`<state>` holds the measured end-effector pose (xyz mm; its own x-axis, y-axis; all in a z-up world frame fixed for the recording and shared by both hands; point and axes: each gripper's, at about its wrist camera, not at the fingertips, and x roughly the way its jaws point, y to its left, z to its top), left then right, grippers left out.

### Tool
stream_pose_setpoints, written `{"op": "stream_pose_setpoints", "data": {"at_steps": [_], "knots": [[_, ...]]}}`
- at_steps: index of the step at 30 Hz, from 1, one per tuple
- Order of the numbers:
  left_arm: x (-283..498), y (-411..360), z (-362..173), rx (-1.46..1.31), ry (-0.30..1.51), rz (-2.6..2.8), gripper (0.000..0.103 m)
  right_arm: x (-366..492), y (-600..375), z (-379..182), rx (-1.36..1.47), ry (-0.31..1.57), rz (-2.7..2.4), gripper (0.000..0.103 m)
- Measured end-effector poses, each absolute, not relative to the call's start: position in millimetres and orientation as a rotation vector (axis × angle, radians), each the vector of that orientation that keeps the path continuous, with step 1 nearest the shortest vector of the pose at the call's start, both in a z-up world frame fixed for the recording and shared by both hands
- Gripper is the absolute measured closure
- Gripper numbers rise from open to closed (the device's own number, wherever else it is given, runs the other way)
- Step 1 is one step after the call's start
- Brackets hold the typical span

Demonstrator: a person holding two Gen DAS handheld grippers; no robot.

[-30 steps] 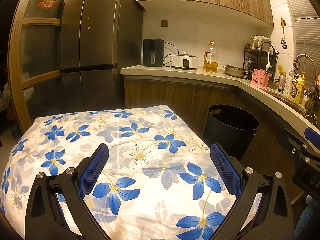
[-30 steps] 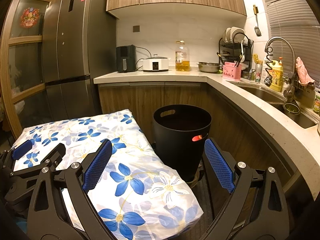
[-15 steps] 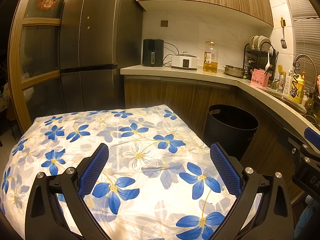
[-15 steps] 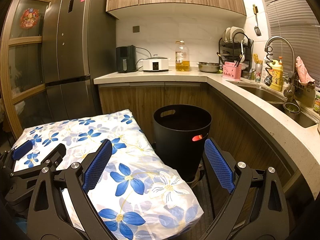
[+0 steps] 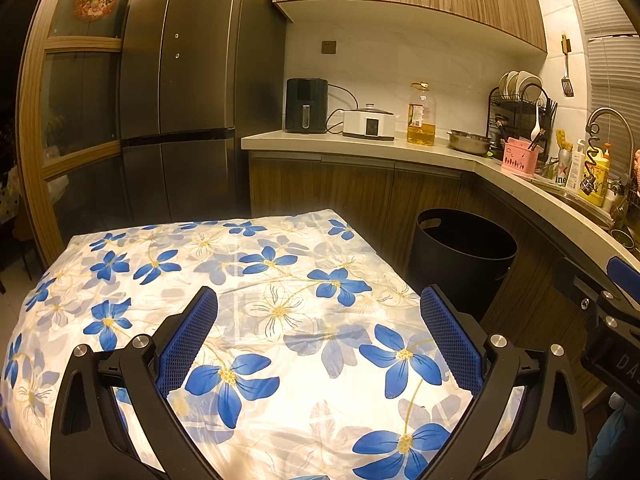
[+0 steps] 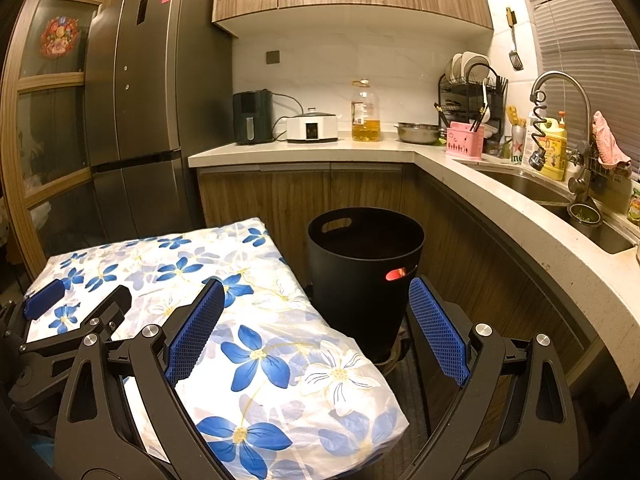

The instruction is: Collect trash

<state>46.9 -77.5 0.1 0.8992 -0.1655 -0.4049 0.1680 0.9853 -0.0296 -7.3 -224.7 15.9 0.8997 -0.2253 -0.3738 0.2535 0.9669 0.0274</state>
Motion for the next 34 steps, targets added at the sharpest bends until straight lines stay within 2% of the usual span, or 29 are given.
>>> {"op": "stream_pose_setpoints", "data": {"at_steps": [18, 23, 25, 28, 34], "knots": [[40.9, -78.2, 4.1, 0.001, 0.398, -0.179, 0.006, -6.1, -225.4, 13.7, 0.085, 0.383, -0.247, 0.011], [42.2, -80.4, 2.2, 0.027, 0.41, -0.161, 0.015, -6.8, -226.4, 13.4, 0.092, 0.382, -0.25, 0.011], [41.9, -80.9, 2.2, 0.026, 0.409, -0.163, 0.015, -7.0, -225.8, 13.1, 0.088, 0.382, -0.25, 0.011], [42.2, -80.0, 1.9, 0.017, 0.412, -0.151, 0.006, -7.7, -227.4, 13.3, 0.089, 0.381, -0.249, 0.011], [42.1, -76.1, 2.1, -0.007, 0.424, -0.148, 0.006, -8.7, -227.1, 13.9, 0.096, 0.383, -0.248, 0.011]]}}
